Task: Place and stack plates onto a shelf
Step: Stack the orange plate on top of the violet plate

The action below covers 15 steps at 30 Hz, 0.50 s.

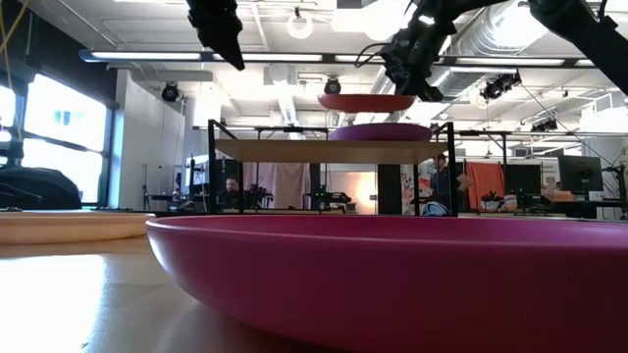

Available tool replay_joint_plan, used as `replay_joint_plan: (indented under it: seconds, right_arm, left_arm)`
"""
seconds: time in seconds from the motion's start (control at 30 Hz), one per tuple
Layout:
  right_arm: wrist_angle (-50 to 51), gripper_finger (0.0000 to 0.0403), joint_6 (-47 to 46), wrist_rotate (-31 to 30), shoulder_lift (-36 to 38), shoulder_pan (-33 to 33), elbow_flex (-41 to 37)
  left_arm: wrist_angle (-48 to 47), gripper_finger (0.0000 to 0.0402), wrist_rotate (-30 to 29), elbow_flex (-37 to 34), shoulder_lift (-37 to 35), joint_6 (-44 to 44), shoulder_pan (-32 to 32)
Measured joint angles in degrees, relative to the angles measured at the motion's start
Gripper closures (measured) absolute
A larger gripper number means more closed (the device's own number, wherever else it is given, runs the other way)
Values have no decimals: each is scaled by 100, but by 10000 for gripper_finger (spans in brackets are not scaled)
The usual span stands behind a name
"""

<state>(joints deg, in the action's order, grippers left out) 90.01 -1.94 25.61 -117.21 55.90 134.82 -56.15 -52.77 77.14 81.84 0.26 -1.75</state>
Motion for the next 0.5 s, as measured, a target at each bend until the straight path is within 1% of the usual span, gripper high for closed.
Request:
replay_joint_plan:
  seconds: [0.27,0.43,0.5]
  right_arm:
    - [1,403,92,-33,81,-382,0]
    - [-9,403,94,-298,365,-561,-26]
    - [-11,403,95,-310,590,-581,-217]
  left_arm:
    - [-14,280,-3,0,0,-172,177]
    - [-15,280,-4,0,0,-172,218]
    - [-12,280,-4,0,0,-172,229]
